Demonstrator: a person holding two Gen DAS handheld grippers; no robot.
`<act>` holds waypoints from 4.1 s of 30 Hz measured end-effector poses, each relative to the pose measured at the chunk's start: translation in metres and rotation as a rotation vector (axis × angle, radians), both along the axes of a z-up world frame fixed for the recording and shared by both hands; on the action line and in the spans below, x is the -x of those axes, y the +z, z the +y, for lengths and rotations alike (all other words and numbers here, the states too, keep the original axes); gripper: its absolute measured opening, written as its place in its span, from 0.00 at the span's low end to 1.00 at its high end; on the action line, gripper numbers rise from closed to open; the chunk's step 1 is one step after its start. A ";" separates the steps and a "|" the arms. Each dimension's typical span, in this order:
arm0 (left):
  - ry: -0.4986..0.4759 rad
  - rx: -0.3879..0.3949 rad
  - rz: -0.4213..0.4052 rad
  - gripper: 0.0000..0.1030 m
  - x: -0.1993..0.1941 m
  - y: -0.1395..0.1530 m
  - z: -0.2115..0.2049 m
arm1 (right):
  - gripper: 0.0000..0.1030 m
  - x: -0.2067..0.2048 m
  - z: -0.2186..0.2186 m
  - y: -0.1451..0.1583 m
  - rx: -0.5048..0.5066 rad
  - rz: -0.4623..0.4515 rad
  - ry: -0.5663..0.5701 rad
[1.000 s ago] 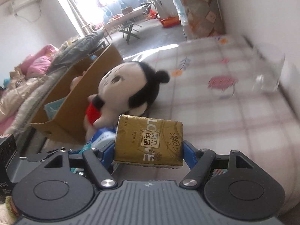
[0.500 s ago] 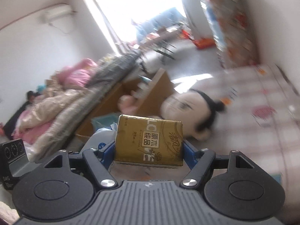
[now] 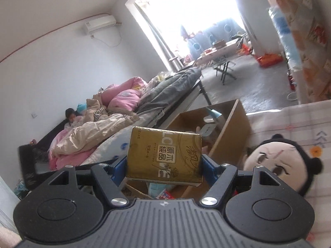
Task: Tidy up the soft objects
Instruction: 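Carry the wipes in the left gripper while the right gripper carries the gold pack over the box, then lower the wipes into the box and open the left gripper, then lower the gold tissue pack into the box and open the right gripper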
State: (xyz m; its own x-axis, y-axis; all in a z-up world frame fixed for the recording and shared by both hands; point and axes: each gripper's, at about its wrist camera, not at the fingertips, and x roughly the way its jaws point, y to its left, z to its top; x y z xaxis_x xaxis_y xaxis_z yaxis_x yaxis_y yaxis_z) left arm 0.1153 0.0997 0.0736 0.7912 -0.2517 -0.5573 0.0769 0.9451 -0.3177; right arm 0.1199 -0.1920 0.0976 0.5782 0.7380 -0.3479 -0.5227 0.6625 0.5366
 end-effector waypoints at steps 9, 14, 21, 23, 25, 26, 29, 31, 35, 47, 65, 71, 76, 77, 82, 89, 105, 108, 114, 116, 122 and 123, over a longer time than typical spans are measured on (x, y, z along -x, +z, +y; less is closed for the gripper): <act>-0.015 -0.029 0.256 0.70 -0.068 -0.068 -0.002 | 0.74 -0.056 0.006 -0.031 -0.005 0.068 0.017; -0.004 -0.103 0.336 0.70 -0.080 -0.087 -0.006 | 0.74 -0.065 0.000 -0.044 -0.002 0.077 0.010; 0.020 -0.060 0.391 0.70 -0.088 -0.103 -0.008 | 0.74 -0.068 -0.011 -0.052 -0.005 0.086 0.001; 0.048 -0.043 0.389 0.70 -0.088 -0.102 -0.007 | 0.74 -0.066 -0.013 -0.051 -0.007 0.077 -0.002; 0.074 -0.014 0.401 0.70 -0.088 -0.100 -0.006 | 0.74 -0.065 -0.016 -0.049 -0.013 0.068 0.000; 0.085 -0.004 0.413 0.70 -0.089 -0.101 -0.006 | 0.74 -0.064 -0.016 -0.049 -0.015 0.065 0.000; 0.088 0.028 0.464 0.71 -0.094 -0.103 -0.006 | 0.74 -0.065 -0.017 -0.050 -0.016 0.066 0.002; 0.090 0.048 0.461 0.71 -0.096 -0.104 -0.007 | 0.74 -0.064 -0.018 -0.050 -0.018 0.070 0.003; 0.105 0.083 0.461 0.71 -0.090 -0.098 -0.001 | 0.74 -0.064 -0.020 -0.051 -0.019 0.074 0.003; 0.090 0.237 0.354 0.71 -0.072 -0.075 0.011 | 0.74 -0.067 -0.021 -0.052 -0.027 0.080 0.005; 0.132 0.300 0.439 0.71 -0.089 -0.107 0.004 | 0.74 -0.067 -0.026 -0.054 -0.041 0.082 0.000; 0.097 0.318 0.326 0.77 -0.070 -0.086 0.009 | 0.74 -0.064 -0.019 -0.043 -0.018 0.060 -0.009; 0.120 0.270 0.225 0.82 -0.047 -0.064 0.020 | 0.74 -0.061 0.004 -0.014 0.043 0.003 0.022; 0.129 0.254 0.204 0.83 -0.042 -0.061 0.023 | 0.74 -0.062 0.011 -0.008 0.067 -0.007 0.034; 0.176 0.118 0.109 0.88 -0.025 -0.051 0.028 | 0.74 -0.073 0.060 0.012 0.218 -0.030 0.118; 0.204 0.012 0.021 0.89 -0.011 -0.051 0.035 | 0.74 -0.114 0.138 0.008 0.499 0.003 0.195; 0.203 0.024 0.002 0.89 -0.005 -0.062 0.062 | 0.74 -0.168 0.253 -0.081 1.224 0.041 0.464; 0.205 0.033 0.001 0.89 -0.005 -0.063 0.066 | 0.74 -0.171 0.264 -0.096 1.340 -0.004 0.512; 0.207 0.052 0.017 0.89 -0.006 -0.067 0.074 | 0.78 -0.177 0.270 -0.135 1.531 -0.015 0.662; 0.207 0.057 0.017 0.89 -0.005 -0.067 0.075 | 0.83 -0.177 0.270 -0.142 1.578 -0.026 0.670; 0.202 0.059 0.026 0.89 -0.007 -0.069 0.076 | 0.84 -0.176 0.268 -0.120 1.506 -0.042 0.687; 0.202 0.057 0.027 0.89 -0.008 -0.069 0.076 | 0.84 -0.175 0.267 -0.114 1.491 -0.052 0.690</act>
State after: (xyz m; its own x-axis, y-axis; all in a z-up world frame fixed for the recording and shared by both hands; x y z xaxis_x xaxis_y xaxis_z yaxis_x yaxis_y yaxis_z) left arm 0.1228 0.1754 0.0047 0.8136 -0.1217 -0.5686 -0.1213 0.9208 -0.3706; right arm 0.2945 0.0750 -0.0166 0.3353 -0.1032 -0.9364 -0.9163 0.1954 -0.3496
